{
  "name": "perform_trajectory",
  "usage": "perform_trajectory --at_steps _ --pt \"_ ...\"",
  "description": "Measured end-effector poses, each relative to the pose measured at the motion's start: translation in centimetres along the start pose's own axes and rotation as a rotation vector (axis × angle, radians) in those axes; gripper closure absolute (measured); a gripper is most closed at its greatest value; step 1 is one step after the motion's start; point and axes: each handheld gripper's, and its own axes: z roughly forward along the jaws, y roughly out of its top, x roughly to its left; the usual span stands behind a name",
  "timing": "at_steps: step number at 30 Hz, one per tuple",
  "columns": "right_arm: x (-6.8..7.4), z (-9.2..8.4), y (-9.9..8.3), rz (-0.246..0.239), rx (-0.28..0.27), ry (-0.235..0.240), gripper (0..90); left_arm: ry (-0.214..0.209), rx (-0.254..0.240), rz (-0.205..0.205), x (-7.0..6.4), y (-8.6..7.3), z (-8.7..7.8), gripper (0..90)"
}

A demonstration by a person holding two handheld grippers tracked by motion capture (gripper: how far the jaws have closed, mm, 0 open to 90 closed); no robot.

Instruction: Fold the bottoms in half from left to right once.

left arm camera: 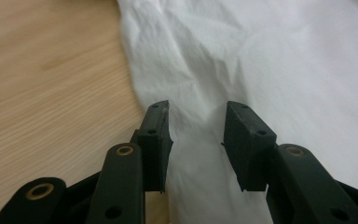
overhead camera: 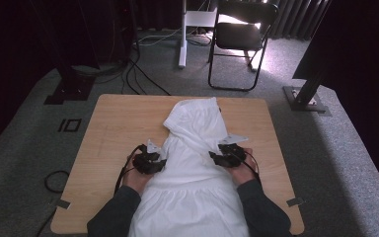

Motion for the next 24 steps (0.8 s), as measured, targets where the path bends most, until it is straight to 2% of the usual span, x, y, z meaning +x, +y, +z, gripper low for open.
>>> perform_trajectory --at_steps 2,3,5,6,7,9,11,12,13,14,16,17,19,21,22,24 --pt "0.7 1.6 0.5 0.003 0.017 -0.004 45.9 -0.017 -0.029 -0.033 0.1 -0.2 0.5 61.1" --pt "1.1 2.3 0.6 -0.009 0.029 -0.013 43.9 -0.018 -0.028 -0.038 0.2 -0.2 0.5 61.0" --pt "1.8 3.7 0.8 -0.055 0.068 -0.033 38.6 0.005 -0.022 -0.039 0.3 -0.3 0.5 61.4" --pt "2.0 4.2 0.8 -0.079 0.079 -0.044 38.6 -0.003 -0.031 -0.043 0.4 -0.3 0.5 61.5" --pt "2.1 5.0 0.8 -0.103 0.110 -0.060 41.4 -0.003 -0.033 -0.043 0.5 -0.4 0.5 61.8" --pt "1.7 5.4 0.9 -0.137 0.123 -0.098 60.3 -0.001 -0.045 -0.044 0.4 -0.6 0.4 62.8" --pt "0.1 5.0 1.2 -0.088 0.107 -0.133 76.5 0.000 -0.055 -0.045 0.4 -0.8 0.4 63.0" --pt "-0.6 4.7 1.3 -0.072 0.091 -0.159 79.4 0.000 -0.058 -0.046 0.4 -0.8 0.4 63.0" --pt "-1.5 4.2 1.4 -0.053 0.078 -0.214 82.5 0.000 -0.061 -0.048 0.4 -0.8 0.5 63.0" --pt "-2.7 3.8 1.3 -0.014 0.064 -0.246 83.7 0.000 -0.060 -0.046 0.4 -0.8 0.4 63.0" --pt "-5.3 3.4 0.7 0.092 0.050 -0.269 83.8 0.000 -0.061 -0.047 0.4 -0.8 0.5 63.6" --pt "-6.0 3.4 0.3 0.127 0.049 -0.257 82.9 0.000 -0.064 -0.046 0.3 -0.9 0.5 64.2" --pt "-7.7 3.7 -0.8 0.228 0.058 -0.218 79.8 0.001 -0.069 -0.047 0.3 -0.9 0.5 65.2" --pt "-8.2 4.2 -1.7 0.266 0.073 -0.192 78.6 -0.009 -0.072 -0.040 0.2 -1.0 0.4 67.5" --pt "-8.3 4.4 -2.1 0.274 0.082 -0.180 79.2 -0.022 -0.070 -0.031 0.1 -1.0 0.4 72.0" --pt "-8.2 4.4 -2.5 0.289 0.056 -0.166 80.0 -0.024 -0.066 -0.017 -0.2 -1.1 0.3 80.3"
